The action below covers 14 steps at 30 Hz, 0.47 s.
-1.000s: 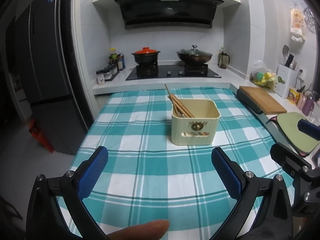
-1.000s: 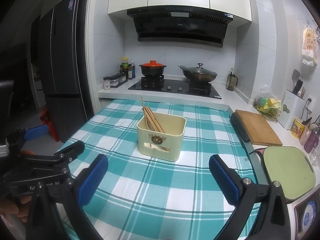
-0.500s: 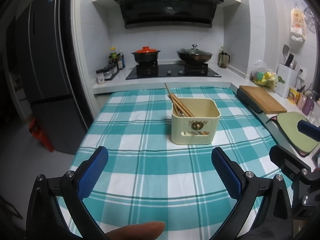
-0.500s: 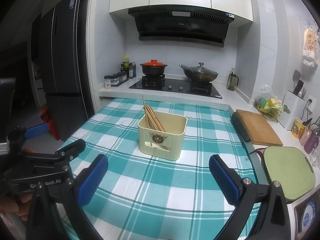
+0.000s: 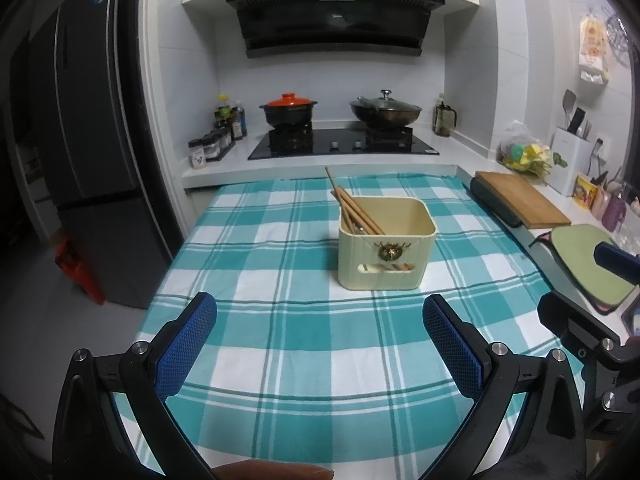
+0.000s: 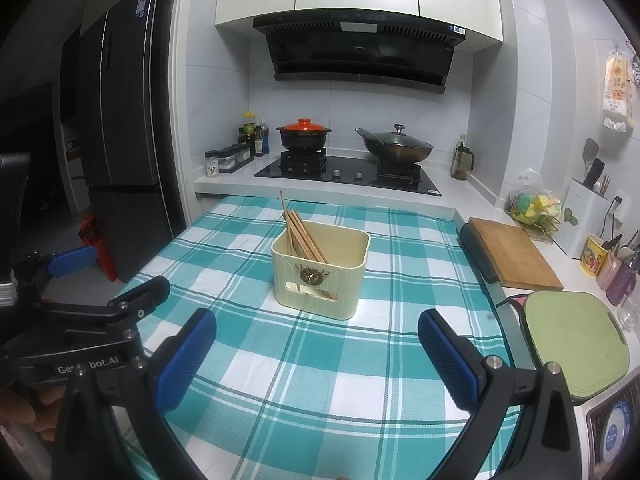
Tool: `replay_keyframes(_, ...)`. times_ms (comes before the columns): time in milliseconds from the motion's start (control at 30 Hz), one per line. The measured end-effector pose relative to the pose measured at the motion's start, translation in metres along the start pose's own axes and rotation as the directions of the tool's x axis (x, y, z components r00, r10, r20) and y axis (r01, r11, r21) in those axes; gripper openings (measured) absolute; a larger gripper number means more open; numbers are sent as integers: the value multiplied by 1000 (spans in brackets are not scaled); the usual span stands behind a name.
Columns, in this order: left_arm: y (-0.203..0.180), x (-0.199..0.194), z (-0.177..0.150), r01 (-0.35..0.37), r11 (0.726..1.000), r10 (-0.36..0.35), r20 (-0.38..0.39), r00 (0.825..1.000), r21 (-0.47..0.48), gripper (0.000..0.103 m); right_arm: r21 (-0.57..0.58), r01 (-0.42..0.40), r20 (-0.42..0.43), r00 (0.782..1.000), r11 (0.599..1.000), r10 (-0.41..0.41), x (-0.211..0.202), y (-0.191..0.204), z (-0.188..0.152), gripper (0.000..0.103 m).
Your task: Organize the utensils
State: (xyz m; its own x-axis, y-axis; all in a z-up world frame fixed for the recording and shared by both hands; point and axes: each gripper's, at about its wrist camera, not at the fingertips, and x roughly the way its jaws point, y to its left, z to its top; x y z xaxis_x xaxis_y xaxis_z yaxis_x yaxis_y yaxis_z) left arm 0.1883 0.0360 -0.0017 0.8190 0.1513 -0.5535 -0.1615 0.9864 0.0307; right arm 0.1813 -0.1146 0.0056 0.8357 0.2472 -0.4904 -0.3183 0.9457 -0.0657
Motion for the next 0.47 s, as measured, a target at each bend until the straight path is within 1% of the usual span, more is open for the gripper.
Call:
replay_keyframes(300, -1, 0, 0, 3, 1000, -3, -1, 1000, 2, 103, 2, 0, -6, 1000, 1000, 0, 0, -6, 0, 103)
replay_keyframes(467, 1, -1, -1, 7, 1000, -7, 4, 1000, -16, 103, 4, 1, -7, 1000, 1000, -1, 1, -6, 0, 103)
